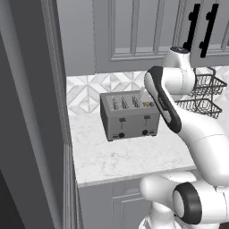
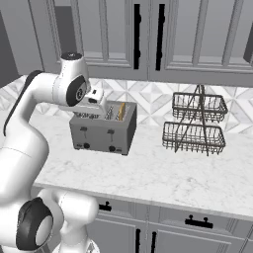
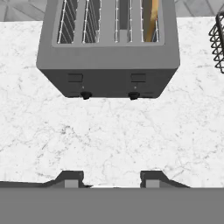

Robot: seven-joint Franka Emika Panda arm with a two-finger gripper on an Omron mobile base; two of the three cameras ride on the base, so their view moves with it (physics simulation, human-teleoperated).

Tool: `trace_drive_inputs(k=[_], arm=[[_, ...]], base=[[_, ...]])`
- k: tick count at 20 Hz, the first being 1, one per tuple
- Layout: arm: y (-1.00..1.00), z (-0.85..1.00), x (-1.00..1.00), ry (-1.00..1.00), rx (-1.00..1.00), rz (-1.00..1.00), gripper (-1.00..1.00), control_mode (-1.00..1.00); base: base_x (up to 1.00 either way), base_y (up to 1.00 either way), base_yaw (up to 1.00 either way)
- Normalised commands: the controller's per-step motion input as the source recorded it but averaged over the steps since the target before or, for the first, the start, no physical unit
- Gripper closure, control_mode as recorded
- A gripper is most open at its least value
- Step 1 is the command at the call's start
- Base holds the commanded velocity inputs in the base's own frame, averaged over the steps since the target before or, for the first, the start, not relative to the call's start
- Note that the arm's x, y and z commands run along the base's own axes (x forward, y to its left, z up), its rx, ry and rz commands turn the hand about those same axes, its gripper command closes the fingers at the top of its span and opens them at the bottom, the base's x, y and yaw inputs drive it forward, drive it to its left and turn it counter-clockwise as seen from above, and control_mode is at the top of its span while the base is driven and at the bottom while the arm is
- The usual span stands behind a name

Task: Start the toaster. Once the lever pops up, take the bread to the plate on the dining counter.

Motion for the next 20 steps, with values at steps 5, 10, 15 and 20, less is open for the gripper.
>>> trace_drive_inputs(k=[5, 10, 15, 20], arm=[[-0.15, -0.05, -0.07, -0.01, 0.0, -0.03, -1.0, -1.0], [-0.37, -0.37, 0.0, -0.02, 0.0, -0.09, -1.0, -1.0], [-0.39, -0.49, 0.0, -0.04, 0.01, -0.09, -1.0, -1.0], [-0.3, -0.45, 0.1, -0.06, 0.09, -0.01, -1.0, -1.0]], base=[[0.0, 0.0, 0.0], [0.0, 0.0, 0.0], [0.0, 0.0, 0.0], [0.0, 0.0, 0.0]])
